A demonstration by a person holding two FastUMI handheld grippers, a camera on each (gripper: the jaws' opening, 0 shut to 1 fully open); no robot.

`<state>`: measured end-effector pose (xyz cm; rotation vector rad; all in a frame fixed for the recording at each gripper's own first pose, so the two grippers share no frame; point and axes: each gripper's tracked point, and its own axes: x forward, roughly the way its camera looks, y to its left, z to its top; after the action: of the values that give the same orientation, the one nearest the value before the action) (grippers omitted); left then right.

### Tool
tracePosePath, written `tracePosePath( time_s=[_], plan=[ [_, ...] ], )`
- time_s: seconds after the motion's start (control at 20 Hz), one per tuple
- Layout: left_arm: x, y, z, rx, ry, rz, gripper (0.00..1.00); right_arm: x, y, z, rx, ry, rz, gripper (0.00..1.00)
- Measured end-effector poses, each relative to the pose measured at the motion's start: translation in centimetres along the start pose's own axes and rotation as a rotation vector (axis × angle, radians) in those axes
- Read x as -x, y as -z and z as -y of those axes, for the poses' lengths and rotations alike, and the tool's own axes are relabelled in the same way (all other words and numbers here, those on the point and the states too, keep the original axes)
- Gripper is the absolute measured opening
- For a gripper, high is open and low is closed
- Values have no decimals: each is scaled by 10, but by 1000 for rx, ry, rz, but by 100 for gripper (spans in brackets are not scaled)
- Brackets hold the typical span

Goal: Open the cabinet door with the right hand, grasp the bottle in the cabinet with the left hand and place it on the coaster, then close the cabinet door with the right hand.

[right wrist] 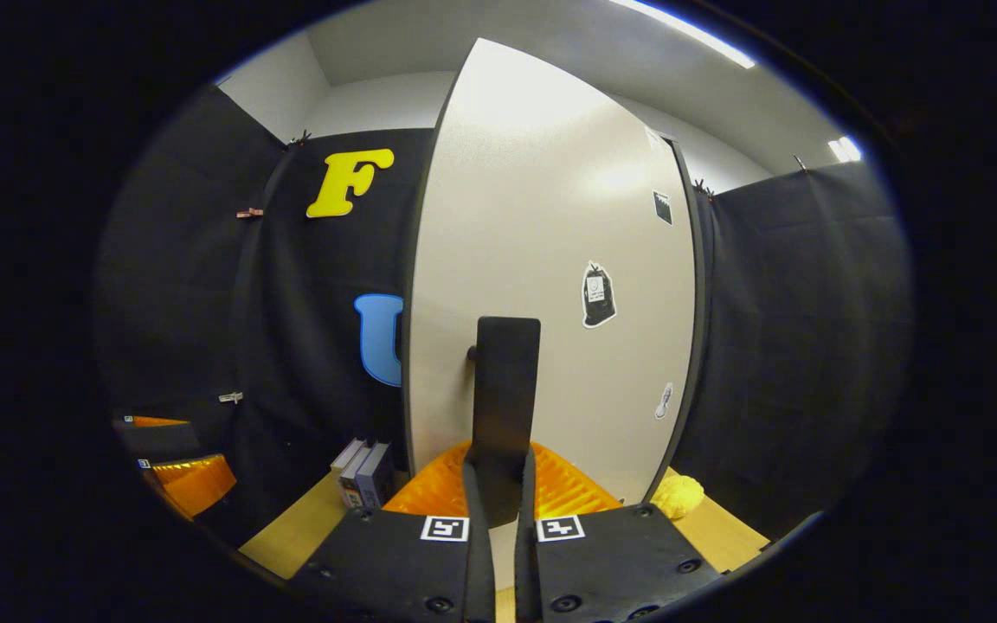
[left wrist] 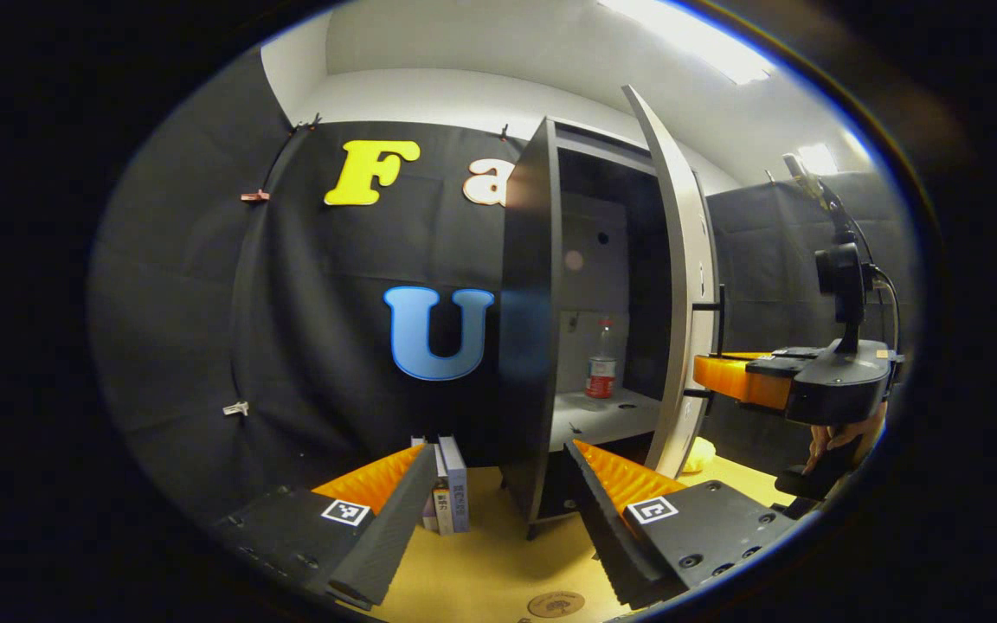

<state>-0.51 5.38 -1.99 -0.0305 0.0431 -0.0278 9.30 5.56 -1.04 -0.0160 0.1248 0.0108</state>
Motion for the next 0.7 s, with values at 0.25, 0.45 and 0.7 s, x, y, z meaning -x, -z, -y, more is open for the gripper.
tracePosePath(
  time_s=[0.25, 0.45, 0.7],
  plan=[
    [-10, 0, 24, -23, 77, -5, 92, 23, 1, 25, -6, 45, -11, 13],
    [-19, 5, 50, -35, 146, -15, 92, 42, 2, 50, -26, 97, -23, 13],
    [-29, 9, 87, -57, 221, -18, 92, 67, 3, 91, -48, 168, -20, 12]
  ],
)
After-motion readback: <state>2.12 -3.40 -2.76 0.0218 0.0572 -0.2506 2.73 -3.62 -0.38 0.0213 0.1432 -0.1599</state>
